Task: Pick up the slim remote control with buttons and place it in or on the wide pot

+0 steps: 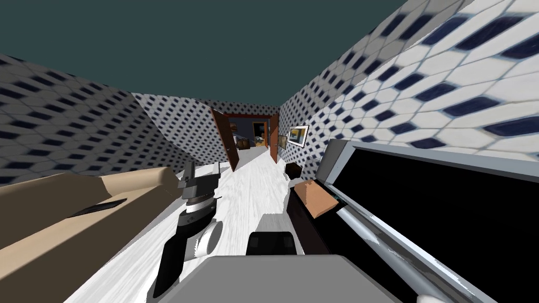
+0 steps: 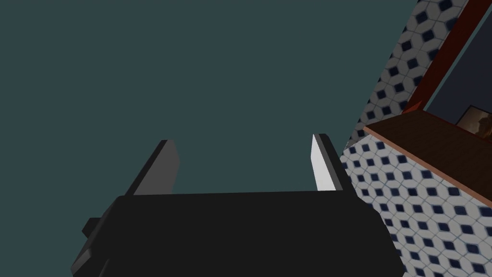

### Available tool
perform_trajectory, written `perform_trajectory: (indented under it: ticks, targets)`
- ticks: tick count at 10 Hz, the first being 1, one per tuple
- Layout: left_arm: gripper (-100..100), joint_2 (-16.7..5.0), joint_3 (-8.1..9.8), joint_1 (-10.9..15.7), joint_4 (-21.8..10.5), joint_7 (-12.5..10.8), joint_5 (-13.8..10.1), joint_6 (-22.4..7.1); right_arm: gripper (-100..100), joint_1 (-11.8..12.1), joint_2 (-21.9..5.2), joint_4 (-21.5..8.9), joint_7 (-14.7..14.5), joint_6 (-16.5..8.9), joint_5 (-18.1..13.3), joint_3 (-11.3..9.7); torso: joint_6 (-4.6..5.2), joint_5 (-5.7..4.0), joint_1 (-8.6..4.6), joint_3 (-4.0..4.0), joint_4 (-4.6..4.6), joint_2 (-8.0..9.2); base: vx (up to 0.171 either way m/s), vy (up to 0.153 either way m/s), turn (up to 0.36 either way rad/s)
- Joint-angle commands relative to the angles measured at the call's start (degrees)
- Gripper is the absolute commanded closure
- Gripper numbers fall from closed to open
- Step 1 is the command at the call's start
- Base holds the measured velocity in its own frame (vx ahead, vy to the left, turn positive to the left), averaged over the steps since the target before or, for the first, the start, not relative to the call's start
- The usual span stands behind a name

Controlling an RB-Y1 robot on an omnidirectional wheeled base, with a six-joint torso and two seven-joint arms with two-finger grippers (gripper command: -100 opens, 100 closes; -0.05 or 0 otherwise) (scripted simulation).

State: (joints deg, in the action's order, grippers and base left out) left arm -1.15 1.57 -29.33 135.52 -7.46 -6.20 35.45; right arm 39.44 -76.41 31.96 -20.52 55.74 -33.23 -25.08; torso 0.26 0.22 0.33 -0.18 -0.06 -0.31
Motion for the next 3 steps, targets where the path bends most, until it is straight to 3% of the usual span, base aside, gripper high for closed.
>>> perform_trajectory:
  ticks: [1,3]
  targets:
    - [0,0.0,0.0,0.0,0.0,0.0,0.0,0.0,0,0.0,0.0,0.0,0.0,0.0,0.0,0.0,0.0,0.0,0.0,0.0,0.0,0.0,0.0,0.0,0.0]
    - [0,0.0,0.0,0.0,0.0,0.0,0.0,0.0,0,0.0,0.0,0.0,0.0,0.0,0.0,0.0,0.0,0.0,0.0,0.0,0.0,0.0,0.0,0.0,0.0]
